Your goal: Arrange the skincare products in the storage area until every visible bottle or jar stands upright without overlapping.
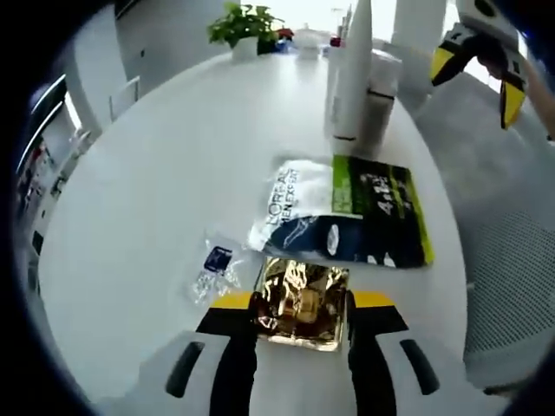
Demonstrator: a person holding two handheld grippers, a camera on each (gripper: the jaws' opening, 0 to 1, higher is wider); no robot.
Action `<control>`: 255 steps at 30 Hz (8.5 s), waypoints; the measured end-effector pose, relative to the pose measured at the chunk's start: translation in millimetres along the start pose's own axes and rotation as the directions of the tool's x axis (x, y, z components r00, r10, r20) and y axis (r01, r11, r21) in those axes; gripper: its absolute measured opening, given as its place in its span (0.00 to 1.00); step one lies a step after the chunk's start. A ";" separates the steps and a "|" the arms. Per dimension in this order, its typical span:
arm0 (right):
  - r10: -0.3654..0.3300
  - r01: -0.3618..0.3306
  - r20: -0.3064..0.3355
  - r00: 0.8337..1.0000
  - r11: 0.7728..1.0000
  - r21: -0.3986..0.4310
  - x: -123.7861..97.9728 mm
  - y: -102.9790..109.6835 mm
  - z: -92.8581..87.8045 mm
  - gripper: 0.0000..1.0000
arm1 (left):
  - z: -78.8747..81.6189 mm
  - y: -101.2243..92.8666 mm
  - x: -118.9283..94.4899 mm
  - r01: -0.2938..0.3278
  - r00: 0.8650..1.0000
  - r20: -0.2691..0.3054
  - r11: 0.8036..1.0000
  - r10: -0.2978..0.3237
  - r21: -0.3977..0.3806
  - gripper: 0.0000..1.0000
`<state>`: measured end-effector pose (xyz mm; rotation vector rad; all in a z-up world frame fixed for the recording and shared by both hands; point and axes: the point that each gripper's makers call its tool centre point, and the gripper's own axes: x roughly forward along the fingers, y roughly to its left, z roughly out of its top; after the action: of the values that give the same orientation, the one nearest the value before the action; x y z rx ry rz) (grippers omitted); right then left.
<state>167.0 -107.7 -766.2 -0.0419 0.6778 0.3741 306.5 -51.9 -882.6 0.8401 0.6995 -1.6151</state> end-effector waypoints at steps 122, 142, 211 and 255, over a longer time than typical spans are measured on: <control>-0.167 0.166 0.018 0.986 0.986 0.018 -56.4 -63.4 5.5 0.98 | 15.8 -50.9 -139.0 -0.248 0.926 0.217 0.931 0.310 -0.269 0.97; -0.176 0.176 -0.011 0.984 0.984 0.039 -53.5 -66.8 -2.2 0.99 | 27.5 37.7 -85.6 -0.254 0.950 0.179 0.967 0.256 -0.036 0.72; -0.170 0.173 -0.028 0.985 0.976 0.135 -52.2 -76.7 -19.1 0.93 | 33.1 155.8 9.6 -0.270 0.963 -0.028 0.962 0.269 -0.047 0.52; -0.142 0.144 -0.020 0.990 0.983 0.113 -46.8 -65.0 -14.5 0.91 | -30.7 109.6 -22.3 -0.055 0.990 -0.138 0.975 0.025 -0.217 0.51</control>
<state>147.6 -185.8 -753.9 0.0155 0.7028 0.1969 421.4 -35.9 -882.5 0.8000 0.9335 -1.4232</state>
